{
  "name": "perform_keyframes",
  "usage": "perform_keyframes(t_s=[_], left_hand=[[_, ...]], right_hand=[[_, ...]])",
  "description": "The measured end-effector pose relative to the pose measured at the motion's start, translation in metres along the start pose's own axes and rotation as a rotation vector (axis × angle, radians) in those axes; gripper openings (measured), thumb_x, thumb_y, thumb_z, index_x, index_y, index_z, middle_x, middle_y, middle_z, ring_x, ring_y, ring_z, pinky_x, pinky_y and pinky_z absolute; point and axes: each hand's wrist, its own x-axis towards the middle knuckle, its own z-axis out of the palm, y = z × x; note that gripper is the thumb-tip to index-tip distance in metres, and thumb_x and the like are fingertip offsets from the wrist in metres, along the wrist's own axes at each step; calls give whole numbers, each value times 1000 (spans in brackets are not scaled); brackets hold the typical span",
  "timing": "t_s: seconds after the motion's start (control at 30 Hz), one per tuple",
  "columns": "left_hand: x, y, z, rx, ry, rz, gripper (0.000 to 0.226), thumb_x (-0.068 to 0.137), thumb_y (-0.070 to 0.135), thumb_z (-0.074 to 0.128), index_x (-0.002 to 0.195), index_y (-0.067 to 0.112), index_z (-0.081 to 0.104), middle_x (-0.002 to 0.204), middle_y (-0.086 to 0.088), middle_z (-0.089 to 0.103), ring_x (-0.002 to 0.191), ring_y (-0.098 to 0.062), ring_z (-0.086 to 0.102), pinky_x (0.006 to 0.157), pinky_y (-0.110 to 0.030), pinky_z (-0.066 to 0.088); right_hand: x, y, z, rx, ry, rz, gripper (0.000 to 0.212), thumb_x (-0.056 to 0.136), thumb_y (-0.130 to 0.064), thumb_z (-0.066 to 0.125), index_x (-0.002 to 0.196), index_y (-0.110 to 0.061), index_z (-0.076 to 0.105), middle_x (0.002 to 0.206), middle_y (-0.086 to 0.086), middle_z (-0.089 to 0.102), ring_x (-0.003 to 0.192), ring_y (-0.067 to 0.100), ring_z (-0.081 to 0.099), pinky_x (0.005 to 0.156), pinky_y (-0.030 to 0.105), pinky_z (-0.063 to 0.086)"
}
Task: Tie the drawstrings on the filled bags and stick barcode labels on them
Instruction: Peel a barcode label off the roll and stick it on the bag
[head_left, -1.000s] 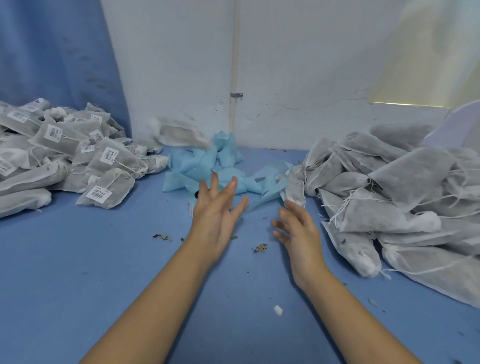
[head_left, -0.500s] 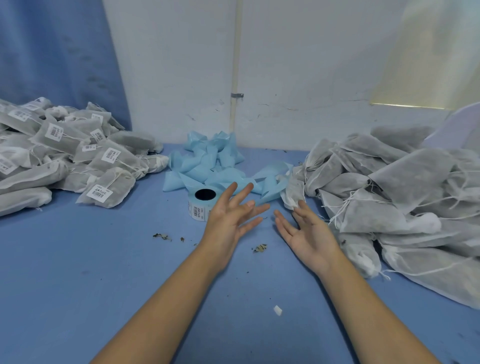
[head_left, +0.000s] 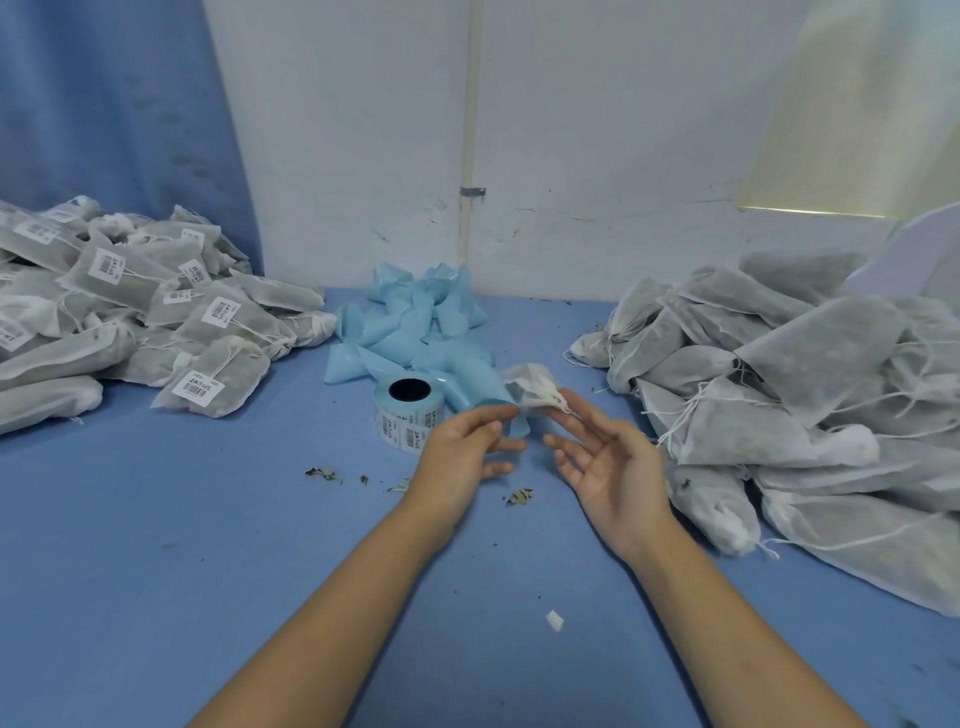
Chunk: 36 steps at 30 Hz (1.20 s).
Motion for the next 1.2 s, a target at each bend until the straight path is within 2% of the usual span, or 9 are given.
perform_keyframes(t_s=[0.17,0.33,0.47,0.57,0.63,0.73,0.83,1.0,1.2], left_hand=[[0,-7,0,253,-12,115,42,96,4,50,135,17,46,127,13,53,112,6,51,99,-17,42],[3,-11,-5,313,16,188,57,93,-7,46,143,18,34,150,8,33,129,4,33,89,6,28],[2,-13,-6,343,14,259,56,93,-10,43,132,29,37,152,6,31,130,1,33,85,7,28],[2,-14,-6,354,-2,291,53,91,-11,42,131,23,44,146,8,36,130,2,34,86,7,28],[0,-12,-6,372,30,315,49,90,-12,42,126,20,51,136,10,46,123,5,42,88,4,31],[-2,-8,-7,430,213,356,37,87,-9,45,101,21,61,104,12,60,89,14,52,76,-2,38],[-1,-6,-8,401,239,272,28,87,-4,46,84,17,66,84,10,63,71,9,55,65,-4,40],[-2,-11,3,276,61,94,16,93,13,54,96,12,70,81,-3,70,62,-8,59,54,-23,45],[1,-11,4,165,234,-45,37,88,49,58,68,23,74,67,-2,71,48,-5,54,57,-24,39]], right_hand=[[-3,4,4,-159,17,-61,30,86,-18,48,106,-18,71,109,5,72,77,15,68,81,27,47],[-3,6,7,-195,170,-187,39,93,-7,46,125,-24,60,114,-13,70,93,13,70,79,25,47],[-6,6,10,-237,186,-249,49,92,-2,45,132,-30,55,118,-22,64,96,14,70,80,24,47],[-7,8,12,-249,178,-258,47,92,1,46,127,-28,58,113,-20,66,92,17,71,70,16,51],[-7,9,13,-266,182,-239,42,91,2,47,120,-25,62,112,-11,69,86,18,72,65,14,50],[-7,11,13,-322,174,-215,38,91,2,46,116,-20,64,113,2,71,81,21,72,66,15,50],[-7,11,13,-353,131,-200,40,91,2,45,117,-22,63,114,-1,71,85,22,72,68,15,50],[-11,17,17,-514,29,-224,44,92,10,43,120,-20,61,109,-9,70,76,16,72,67,15,51],[-15,26,21,-847,78,-370,26,89,-4,63,108,-20,70,87,-12,75,66,14,70,70,26,56]])
